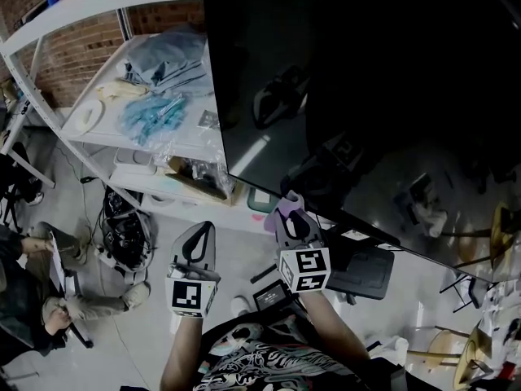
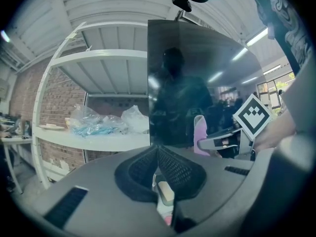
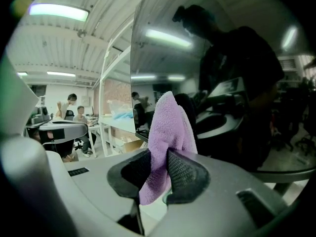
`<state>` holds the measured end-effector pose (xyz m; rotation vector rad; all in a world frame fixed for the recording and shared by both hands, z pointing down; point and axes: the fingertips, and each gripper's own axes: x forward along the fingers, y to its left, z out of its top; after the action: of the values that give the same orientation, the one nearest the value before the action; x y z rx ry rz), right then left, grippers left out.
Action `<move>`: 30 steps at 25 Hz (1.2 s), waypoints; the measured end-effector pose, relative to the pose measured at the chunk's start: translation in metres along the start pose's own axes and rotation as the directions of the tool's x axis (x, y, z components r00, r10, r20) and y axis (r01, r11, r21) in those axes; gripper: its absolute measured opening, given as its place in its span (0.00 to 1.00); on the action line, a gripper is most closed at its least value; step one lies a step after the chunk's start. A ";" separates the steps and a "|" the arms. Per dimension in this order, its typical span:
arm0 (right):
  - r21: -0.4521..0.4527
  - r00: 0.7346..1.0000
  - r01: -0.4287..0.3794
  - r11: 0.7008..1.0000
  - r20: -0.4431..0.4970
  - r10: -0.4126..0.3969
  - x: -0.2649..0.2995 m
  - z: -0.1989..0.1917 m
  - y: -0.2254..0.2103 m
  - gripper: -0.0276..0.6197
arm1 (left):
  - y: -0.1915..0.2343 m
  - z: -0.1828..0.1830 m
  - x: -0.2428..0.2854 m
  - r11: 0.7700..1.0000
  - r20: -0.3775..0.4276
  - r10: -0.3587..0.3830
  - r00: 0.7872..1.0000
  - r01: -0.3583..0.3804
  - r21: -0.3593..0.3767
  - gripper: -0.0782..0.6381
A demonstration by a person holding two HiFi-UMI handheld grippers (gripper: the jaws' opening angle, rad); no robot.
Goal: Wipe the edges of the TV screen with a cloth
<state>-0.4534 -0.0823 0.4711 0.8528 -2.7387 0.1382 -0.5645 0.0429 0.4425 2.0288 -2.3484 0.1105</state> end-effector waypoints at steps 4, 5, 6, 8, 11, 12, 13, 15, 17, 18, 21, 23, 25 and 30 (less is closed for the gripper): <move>0.001 1.000 -0.011 1.000 0.000 0.011 0.006 0.001 0.006 0.21 | 0.006 0.006 -0.003 0.999 0.045 0.020 0.999 -0.018 -0.029 0.13; -0.002 1.000 -0.014 1.000 -0.001 0.014 0.007 0.001 0.007 0.21 | 0.007 0.006 -0.004 0.999 0.045 0.025 0.999 -0.023 -0.033 0.13; -0.004 1.000 -0.017 1.000 -0.002 0.017 0.008 0.001 0.008 0.21 | 0.008 0.005 -0.006 0.999 0.043 0.030 0.999 -0.028 -0.037 0.13; -0.006 1.000 -0.023 1.000 -0.001 0.023 0.010 0.002 0.011 0.21 | 0.012 0.003 -0.009 0.999 0.042 0.039 0.998 -0.038 -0.037 0.13; -0.003 0.999 -0.032 0.999 -0.001 0.032 0.015 0.002 0.014 0.21 | 0.018 0.000 -0.013 0.998 0.039 0.053 0.998 -0.051 -0.037 0.13; -0.003 0.999 -0.035 0.999 -0.001 0.035 0.017 0.002 0.016 0.21 | 0.019 -0.001 -0.014 0.998 0.037 0.058 0.998 -0.056 -0.039 0.13; -0.004 0.999 -0.038 0.999 0.000 0.038 0.019 0.002 0.017 0.21 | 0.021 -0.002 -0.014 0.997 0.033 0.062 0.998 -0.060 -0.040 0.13; -0.005 0.999 -0.045 0.999 0.001 0.045 0.022 0.003 0.019 0.21 | 0.022 -0.004 -0.016 0.998 0.017 0.064 0.998 -0.063 -0.029 0.13; -0.007 0.999 -0.052 0.999 0.000 0.052 0.024 0.002 0.021 0.21 | 0.023 -0.004 -0.018 0.997 0.024 0.069 0.997 -0.068 -0.026 0.13; -0.009 0.998 -0.056 0.998 0.000 0.056 0.025 0.002 0.022 0.21 | 0.023 -0.003 -0.018 0.997 0.033 0.073 0.997 -0.072 -0.031 0.13; -0.014 0.998 -0.067 0.998 0.001 0.067 0.028 0.003 0.026 0.21 | 0.022 -0.003 -0.021 0.997 0.011 0.074 0.997 -0.074 -0.013 0.13; -0.012 0.997 -0.076 0.997 0.002 0.076 0.031 0.004 0.029 0.21 | 0.023 -0.003 -0.023 0.997 0.009 0.081 0.997 -0.081 -0.010 0.13; -0.012 0.996 -0.087 0.996 0.003 0.087 0.034 0.004 0.032 0.21 | 0.025 -0.001 -0.025 0.995 0.033 0.096 0.995 -0.096 -0.025 0.13; -0.022 0.993 -0.120 0.993 0.001 0.120 0.045 0.008 0.042 0.21 | 0.031 0.000 -0.030 0.992 0.036 0.125 0.991 -0.124 -0.030 0.13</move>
<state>-0.5142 -0.0735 0.4758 0.6831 -2.7885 0.1301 -0.5909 0.0766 0.4392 1.8875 -2.4839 0.0435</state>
